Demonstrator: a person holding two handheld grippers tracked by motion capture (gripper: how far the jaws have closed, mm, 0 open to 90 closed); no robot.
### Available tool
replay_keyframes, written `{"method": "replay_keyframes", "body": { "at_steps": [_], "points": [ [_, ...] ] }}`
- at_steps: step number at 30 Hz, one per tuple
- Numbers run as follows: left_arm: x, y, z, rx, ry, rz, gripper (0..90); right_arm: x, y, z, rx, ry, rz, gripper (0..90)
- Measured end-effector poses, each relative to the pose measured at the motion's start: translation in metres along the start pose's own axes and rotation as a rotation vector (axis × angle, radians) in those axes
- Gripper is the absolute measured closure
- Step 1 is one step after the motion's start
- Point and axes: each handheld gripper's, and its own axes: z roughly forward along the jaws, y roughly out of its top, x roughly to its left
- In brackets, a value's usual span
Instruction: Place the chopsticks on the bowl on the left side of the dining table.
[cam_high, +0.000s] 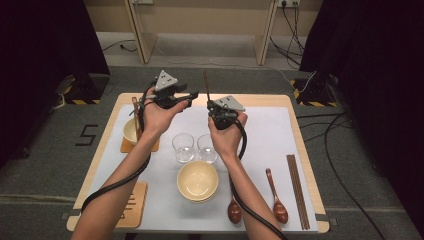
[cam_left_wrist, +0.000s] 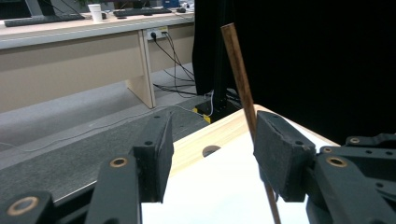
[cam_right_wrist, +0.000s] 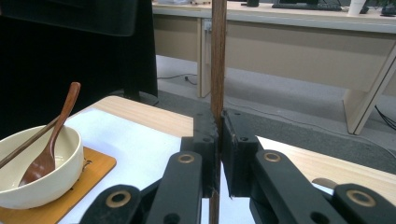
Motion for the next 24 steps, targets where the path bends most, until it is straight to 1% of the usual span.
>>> {"method": "replay_keyframes", "body": {
  "at_steps": [11,16,19,22,24],
  "points": [
    [-0.005,0.001,0.012,0.010,-0.018,-0.012,47.5,0.003,0.000,0.001,-0.001,0.006,-0.007,85.0],
    [-0.007,0.001,0.018,0.012,-0.038,-0.022,49.5,0.005,0.000,0.002,-0.001,0.011,-0.013,85.0],
    [-0.007,0.000,0.022,0.016,-0.048,-0.039,52.2,0.007,0.000,0.002,-0.004,0.008,-0.023,85.0],
    [-0.006,-0.002,0.025,0.006,-0.064,-0.069,59.3,0.008,0.000,0.002,-0.002,0.007,-0.034,85.0],
    [-0.006,-0.002,0.027,0.001,-0.073,-0.074,61.8,0.009,0.000,0.002,-0.003,0.009,-0.035,85.0]
  ]
}}
